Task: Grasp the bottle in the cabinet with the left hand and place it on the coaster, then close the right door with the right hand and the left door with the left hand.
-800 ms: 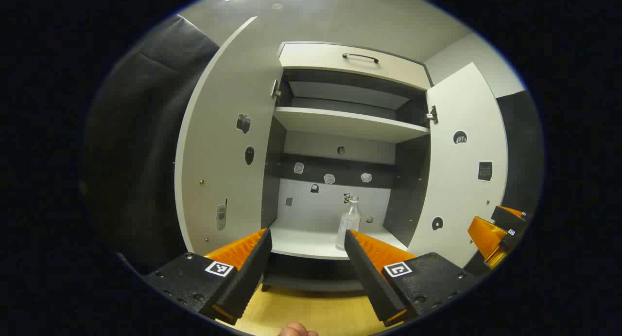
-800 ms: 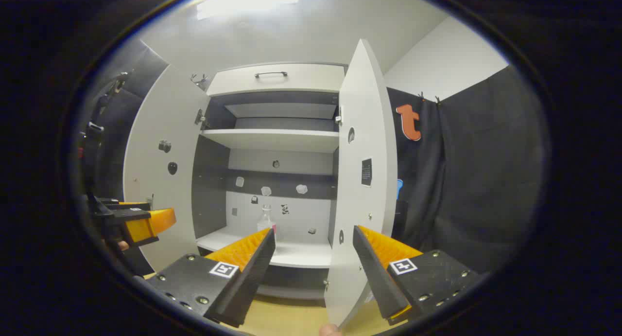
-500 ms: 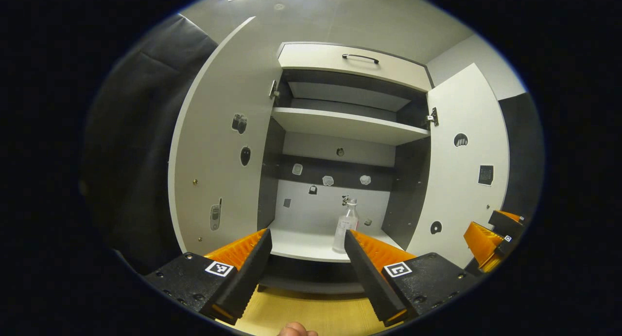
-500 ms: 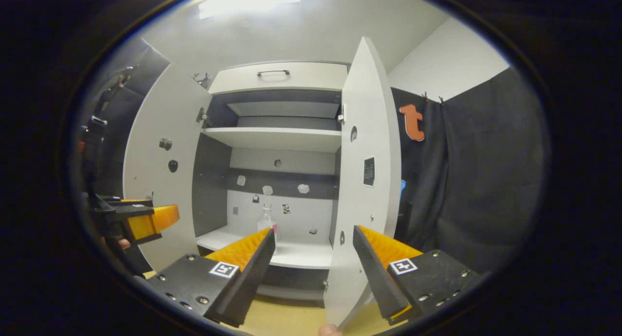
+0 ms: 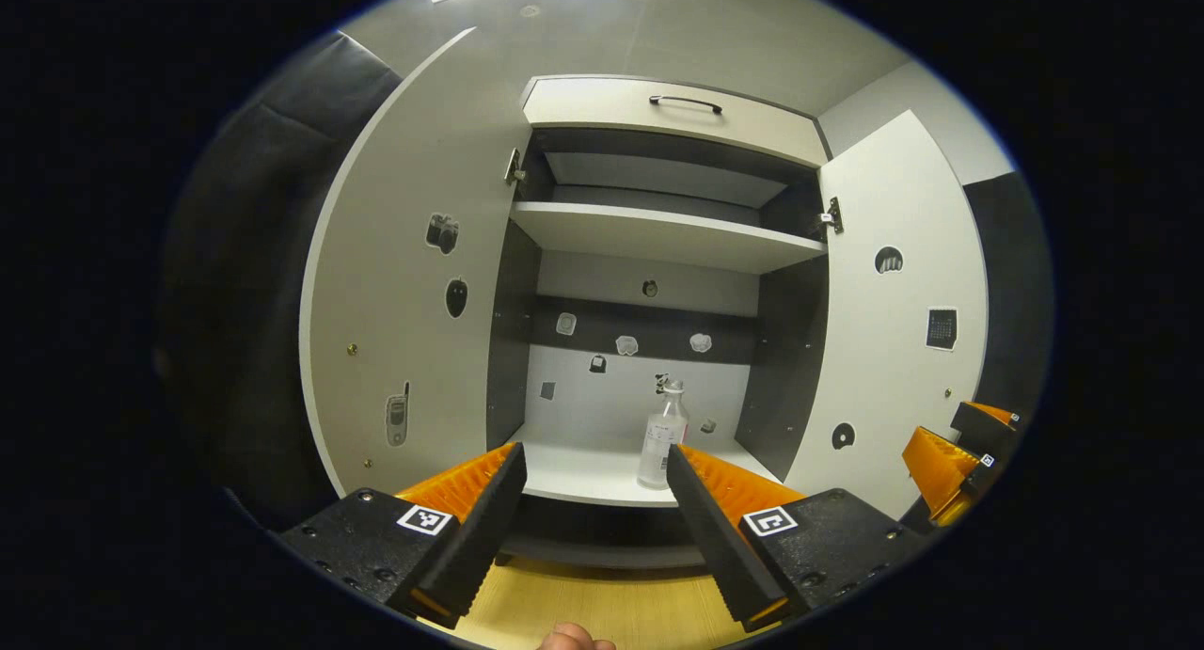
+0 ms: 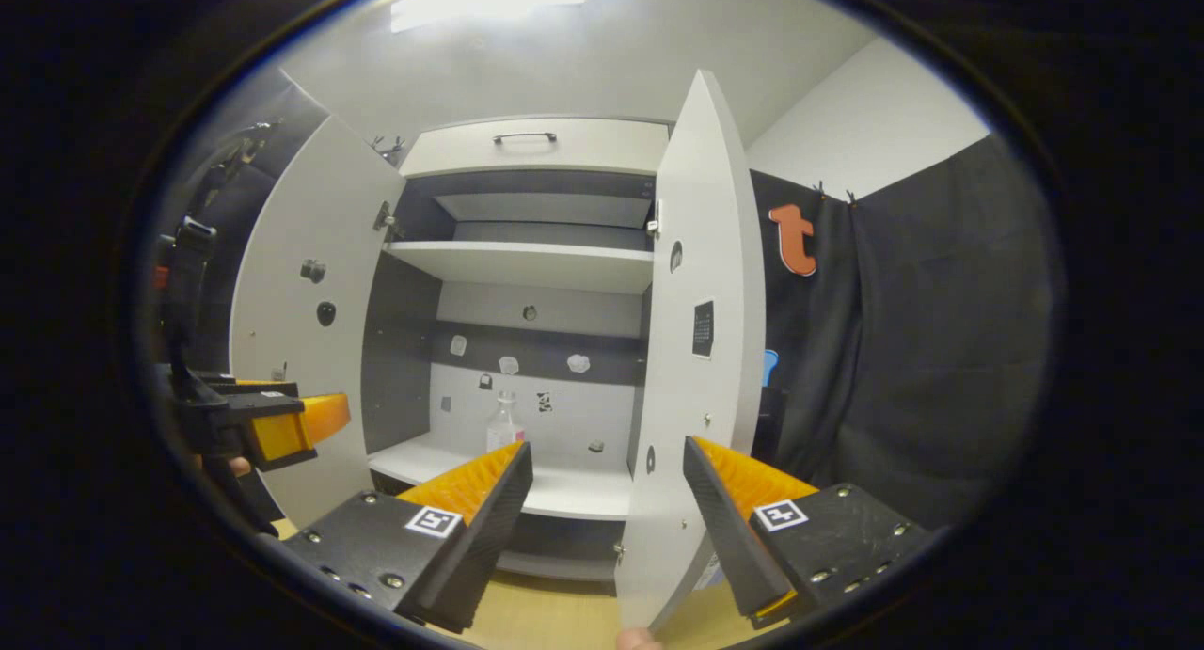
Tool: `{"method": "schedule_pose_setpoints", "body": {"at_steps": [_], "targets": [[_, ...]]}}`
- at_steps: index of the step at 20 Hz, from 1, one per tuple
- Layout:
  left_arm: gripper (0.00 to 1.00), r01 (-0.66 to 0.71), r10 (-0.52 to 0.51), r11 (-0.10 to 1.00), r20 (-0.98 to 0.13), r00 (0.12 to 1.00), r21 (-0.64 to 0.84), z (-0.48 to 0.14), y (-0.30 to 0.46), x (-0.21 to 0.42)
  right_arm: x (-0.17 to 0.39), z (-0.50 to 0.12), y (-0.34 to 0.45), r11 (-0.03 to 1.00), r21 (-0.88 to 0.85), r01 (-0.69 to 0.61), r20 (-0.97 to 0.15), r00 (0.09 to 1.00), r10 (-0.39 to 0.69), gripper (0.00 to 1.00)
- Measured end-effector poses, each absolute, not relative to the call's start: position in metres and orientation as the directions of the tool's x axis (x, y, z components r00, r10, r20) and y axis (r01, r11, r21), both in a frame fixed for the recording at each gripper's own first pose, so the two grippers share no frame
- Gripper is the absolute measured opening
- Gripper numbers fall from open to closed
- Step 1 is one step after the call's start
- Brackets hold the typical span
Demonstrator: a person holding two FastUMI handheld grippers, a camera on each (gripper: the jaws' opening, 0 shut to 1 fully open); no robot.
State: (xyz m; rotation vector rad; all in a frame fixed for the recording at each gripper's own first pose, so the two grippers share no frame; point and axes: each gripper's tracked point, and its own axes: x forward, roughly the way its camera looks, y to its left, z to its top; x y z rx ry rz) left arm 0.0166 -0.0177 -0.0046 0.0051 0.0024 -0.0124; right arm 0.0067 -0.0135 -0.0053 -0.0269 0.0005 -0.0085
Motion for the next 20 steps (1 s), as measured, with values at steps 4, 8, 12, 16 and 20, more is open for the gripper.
{"method": "schedule_pose_setpoints", "body": {"at_steps": [4, 8, 12, 16, 20], "targets": [[0.96, 0.032, -0.032, 0.999, -0.013, 0.999, 0.008, -0.009, -0.024, 0.023, 0.007, -0.003, -0.013, 1.0, -0.007, 0.019, 0.0, 1.0, -0.019, 0.97], [0.96, 0.068, -0.068, 0.997, -0.008, 0.998, 0.032, -0.008, -0.036, 0.039, 0.006, -0.004, -0.019, 0.999, -0.007, 0.054, 0.002, 0.999, -0.054, 0.98], [0.96, 0.111, -0.112, 0.992, 0.01, 0.994, 0.055, -0.003, -0.053, 0.068, -0.012, 0.0, -0.042, 0.994, -0.016, 0.108, 0.008, 0.994, -0.108, 0.97], [0.96, 0.149, -0.15, 0.986, 0.016, 0.989, 0.069, -0.004, -0.074, 0.11, -0.025, 0.001, -0.069, 0.981, -0.032, 0.191, 0.016, 0.982, -0.19, 0.93], [0.96, 0.175, -0.175, 0.982, -0.009, 0.984, 0.071, -0.02, -0.096, 0.159, -0.039, 0.002, -0.106, 0.952, -0.066, 0.298, 0.018, 0.954, -0.298, 0.93]]}}
